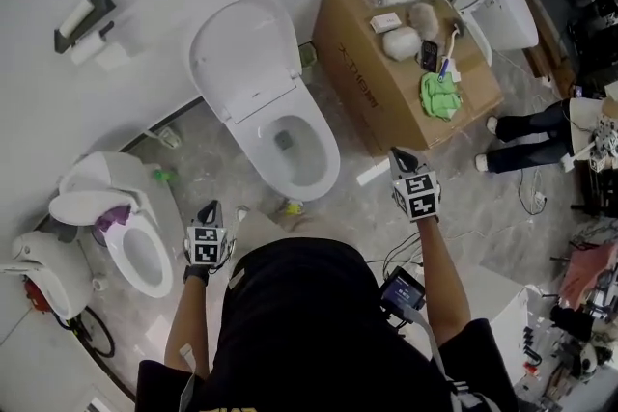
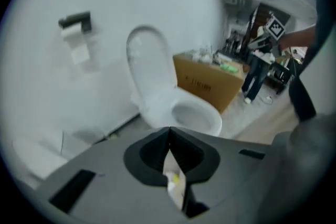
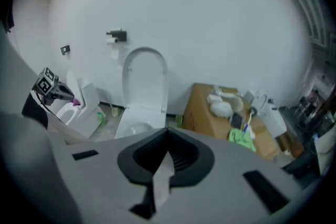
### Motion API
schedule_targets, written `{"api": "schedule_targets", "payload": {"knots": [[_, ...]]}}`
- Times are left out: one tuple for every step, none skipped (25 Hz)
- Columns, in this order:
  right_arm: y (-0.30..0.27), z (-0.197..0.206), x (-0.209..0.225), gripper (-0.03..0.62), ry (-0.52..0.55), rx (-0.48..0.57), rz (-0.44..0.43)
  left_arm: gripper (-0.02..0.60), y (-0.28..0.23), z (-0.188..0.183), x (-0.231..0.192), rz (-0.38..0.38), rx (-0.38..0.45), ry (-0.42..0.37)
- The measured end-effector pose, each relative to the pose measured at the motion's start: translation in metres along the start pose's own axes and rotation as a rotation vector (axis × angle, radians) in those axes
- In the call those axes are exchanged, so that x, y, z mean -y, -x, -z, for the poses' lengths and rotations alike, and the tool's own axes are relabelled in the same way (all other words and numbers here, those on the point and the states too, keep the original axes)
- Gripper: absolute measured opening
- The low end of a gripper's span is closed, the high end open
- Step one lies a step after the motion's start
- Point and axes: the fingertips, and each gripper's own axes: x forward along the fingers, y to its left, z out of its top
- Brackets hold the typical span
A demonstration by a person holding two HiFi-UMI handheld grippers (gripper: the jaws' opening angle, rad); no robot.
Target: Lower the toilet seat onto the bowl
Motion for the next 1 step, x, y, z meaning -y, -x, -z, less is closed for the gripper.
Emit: {"api": "schedule_targets", "payload": {"knots": [[-0.0125, 0.0378, 0.0038, -0.005, 0.002, -0.083, 0.000, 0.011, -0.0122, 0.0614, -0.0085, -0.006, -0.136, 0.027]]}}
